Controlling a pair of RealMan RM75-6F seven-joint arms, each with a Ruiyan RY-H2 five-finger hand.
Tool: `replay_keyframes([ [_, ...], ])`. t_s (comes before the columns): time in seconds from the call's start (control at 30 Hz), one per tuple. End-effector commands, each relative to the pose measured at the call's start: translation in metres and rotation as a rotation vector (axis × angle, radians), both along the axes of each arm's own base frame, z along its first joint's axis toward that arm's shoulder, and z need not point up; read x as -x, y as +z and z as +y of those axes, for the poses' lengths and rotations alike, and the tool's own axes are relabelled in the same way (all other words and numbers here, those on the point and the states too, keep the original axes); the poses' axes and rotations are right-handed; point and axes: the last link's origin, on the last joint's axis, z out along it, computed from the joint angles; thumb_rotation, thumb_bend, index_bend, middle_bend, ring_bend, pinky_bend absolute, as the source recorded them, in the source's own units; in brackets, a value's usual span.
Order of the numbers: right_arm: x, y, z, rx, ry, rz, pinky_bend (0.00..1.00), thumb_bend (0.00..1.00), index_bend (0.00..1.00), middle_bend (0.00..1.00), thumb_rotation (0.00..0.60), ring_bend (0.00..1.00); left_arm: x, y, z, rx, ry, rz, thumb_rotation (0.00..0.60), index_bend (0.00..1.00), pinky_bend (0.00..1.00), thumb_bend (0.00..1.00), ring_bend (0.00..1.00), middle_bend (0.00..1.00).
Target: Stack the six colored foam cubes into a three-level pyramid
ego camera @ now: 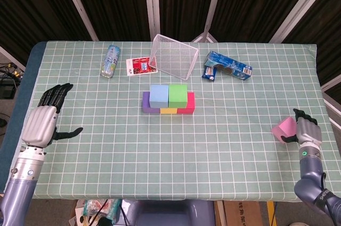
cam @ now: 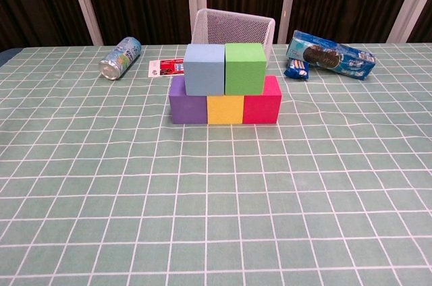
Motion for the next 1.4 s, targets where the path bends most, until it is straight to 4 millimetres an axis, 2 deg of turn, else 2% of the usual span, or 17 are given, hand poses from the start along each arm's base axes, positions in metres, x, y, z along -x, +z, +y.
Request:
replay_keyframes([
  [0.03,0.003,-0.001,-0.001,-0.001,-0.012,-0.002,0.00,0.25,0.00,0.29,0.600,0.14,0.000,-0.001,0.000,0.002,0.001,0.001,0.600,0.00,0.05,0.11,0.02,0.04],
  [0.23,0.009,-0.002,-0.002,0.002,-0.017,0.005,0.00,0.25,0.00,0.42,0.600,0.30,0.000,-0.002,0.001,0.005,0.004,0.003,0.600,0.00,0.05,0.11,0.02,0.04],
  [0.5,0.000,-0.003,-0.002,0.007,0.028,-0.005,0.00,0.25,0.00,0.44,0.600,0.32,-0.001,-0.002,0.001,0.007,0.002,0.000,0.600,0.00,0.05,0.11,0.02,0.04],
  [0.73,-0.029,0.006,-0.004,0.035,0.123,-0.059,0.00,0.25,0.00,0.44,0.600,0.32,0.000,-0.002,0.001,0.011,0.004,-0.007,0.600,0.00,0.05,0.11,0.02,0.04],
  [0.93,-0.074,0.029,-0.009,0.025,0.256,-0.082,0.00,0.25,0.00,0.44,0.600,0.32,-0.002,0.001,0.000,0.010,-0.004,-0.013,0.600,0.00,0.05,0.11,0.02,0.04],
  [1.23,-0.174,0.078,-0.031,-0.051,0.525,-0.031,0.00,0.25,0.00,0.44,0.600,0.32,-0.001,0.005,0.001,0.012,-0.002,-0.026,0.600,0.00,0.05,0.11,0.02,0.04],
  [1.4,-0.226,0.086,-0.046,-0.098,0.657,0.005,0.00,0.25,0.00,0.44,0.600,0.32,0.000,0.006,0.001,0.015,0.000,-0.033,0.600,0.00,0.05,0.11,0.02,0.04],
])
